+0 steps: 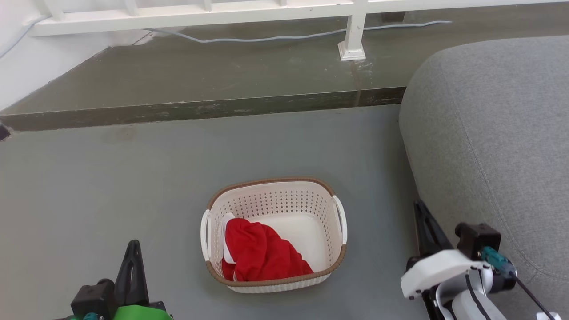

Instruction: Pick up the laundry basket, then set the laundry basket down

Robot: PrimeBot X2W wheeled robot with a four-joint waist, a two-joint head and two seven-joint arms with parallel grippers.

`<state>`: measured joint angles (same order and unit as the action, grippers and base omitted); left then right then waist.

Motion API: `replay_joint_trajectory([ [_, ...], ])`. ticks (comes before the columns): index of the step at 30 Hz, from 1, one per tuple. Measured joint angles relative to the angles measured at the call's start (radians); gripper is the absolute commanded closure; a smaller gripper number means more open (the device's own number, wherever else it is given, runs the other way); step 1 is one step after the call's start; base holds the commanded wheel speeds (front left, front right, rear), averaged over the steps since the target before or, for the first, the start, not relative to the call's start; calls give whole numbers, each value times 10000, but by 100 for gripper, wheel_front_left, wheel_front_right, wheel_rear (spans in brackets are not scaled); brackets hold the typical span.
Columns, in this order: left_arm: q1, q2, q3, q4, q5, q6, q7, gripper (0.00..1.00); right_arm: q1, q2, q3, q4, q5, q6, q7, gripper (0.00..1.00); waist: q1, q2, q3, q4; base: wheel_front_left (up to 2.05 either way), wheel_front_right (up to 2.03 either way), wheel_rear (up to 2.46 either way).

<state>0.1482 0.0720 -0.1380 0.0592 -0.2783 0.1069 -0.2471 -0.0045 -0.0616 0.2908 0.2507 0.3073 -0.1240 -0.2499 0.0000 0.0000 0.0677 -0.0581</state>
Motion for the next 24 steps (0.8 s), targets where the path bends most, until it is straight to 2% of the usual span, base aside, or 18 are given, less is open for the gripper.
replay_joint_trajectory([
  [7, 26, -23, -138, -27, -433, -69, 0, 100, 167, 2, -40, -36, 527, 121, 2, 100, 0, 0, -24, 29, 0, 0, 0],
  [24, 43, -65, 88, -25, -3064, -380, 443, 100, 184, 19, -642, -226, 3014, 447, 500, 100, 0, 0, -133, 134, 0, 0, 0],
])
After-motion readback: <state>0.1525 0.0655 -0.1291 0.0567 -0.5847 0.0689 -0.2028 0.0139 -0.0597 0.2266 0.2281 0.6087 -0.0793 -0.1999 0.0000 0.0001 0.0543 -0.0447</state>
